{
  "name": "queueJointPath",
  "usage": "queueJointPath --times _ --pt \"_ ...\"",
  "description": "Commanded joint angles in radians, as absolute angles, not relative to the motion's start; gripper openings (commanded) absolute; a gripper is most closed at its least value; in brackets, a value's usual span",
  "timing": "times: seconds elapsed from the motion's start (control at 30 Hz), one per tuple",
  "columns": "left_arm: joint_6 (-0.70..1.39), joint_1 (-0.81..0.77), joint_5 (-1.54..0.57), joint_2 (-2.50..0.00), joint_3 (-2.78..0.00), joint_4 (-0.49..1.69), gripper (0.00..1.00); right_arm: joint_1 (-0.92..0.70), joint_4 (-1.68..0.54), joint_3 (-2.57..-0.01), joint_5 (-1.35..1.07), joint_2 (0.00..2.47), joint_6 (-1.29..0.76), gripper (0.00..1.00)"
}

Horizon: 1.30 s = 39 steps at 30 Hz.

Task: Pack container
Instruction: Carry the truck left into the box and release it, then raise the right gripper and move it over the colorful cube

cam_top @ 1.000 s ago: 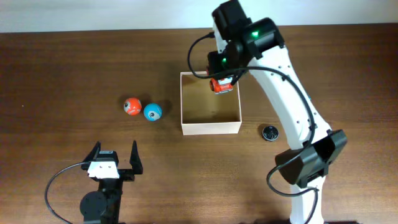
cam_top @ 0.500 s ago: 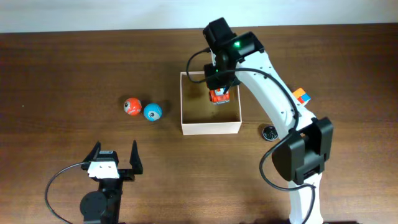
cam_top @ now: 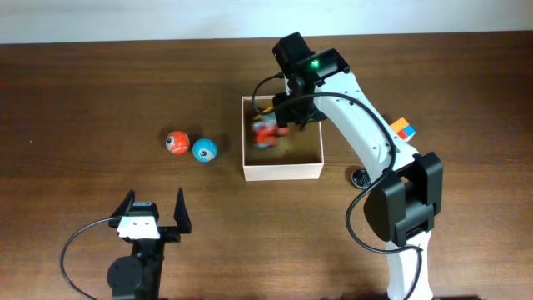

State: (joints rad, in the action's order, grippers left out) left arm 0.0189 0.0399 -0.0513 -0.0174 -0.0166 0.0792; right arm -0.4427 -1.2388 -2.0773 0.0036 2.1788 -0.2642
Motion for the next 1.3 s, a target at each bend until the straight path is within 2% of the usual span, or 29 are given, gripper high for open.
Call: queueJointPath --times 0.0,0.1,0.2,0.3,0.47,0.77,0.93,1.03,1.27 --pt "0.006 0.044 -0.045 -0.014 -0.009 0.079 0.99 -0.425 -1.233 -2.075 0.020 2.186 -0.271 0.70" --pt "0.006 0.044 -0.045 -0.014 -0.009 0.079 0.99 -0.402 -1.248 -2.103 0.020 2.183 -0.268 0.75" --pt "0.006 0.044 -0.045 -0.014 -0.009 0.079 0.99 -0.349 -1.318 -2.198 0.025 2.181 -0.261 0.90" --pt "0.006 0.044 -0.045 -0.014 -0.009 0.079 0.99 -0.289 -1.399 -2.293 0.065 2.177 -0.260 0.99" --pt "0.006 0.044 -0.045 -0.014 -0.009 0.079 0.99 -0.181 -1.495 -2.391 0.080 2.175 -0.260 0.99" --pt "0.006 0.044 -0.045 -0.014 -0.009 0.079 0.99 -0.021 -1.564 -2.376 0.054 2.185 -0.273 0.99" --pt "0.006 0.044 -0.045 -0.014 -0.009 0.079 0.99 0.059 -1.573 -2.376 0.054 2.198 -0.541 1.00" --pt "0.006 0.044 -0.045 -0.014 -0.009 0.079 0.99 0.080 -1.571 -2.372 0.053 2.206 -0.693 0.97" --pt "0.006 0.044 -0.045 -0.014 -0.009 0.079 0.99 0.076 -1.570 -2.277 0.072 2.209 -0.916 0.96"
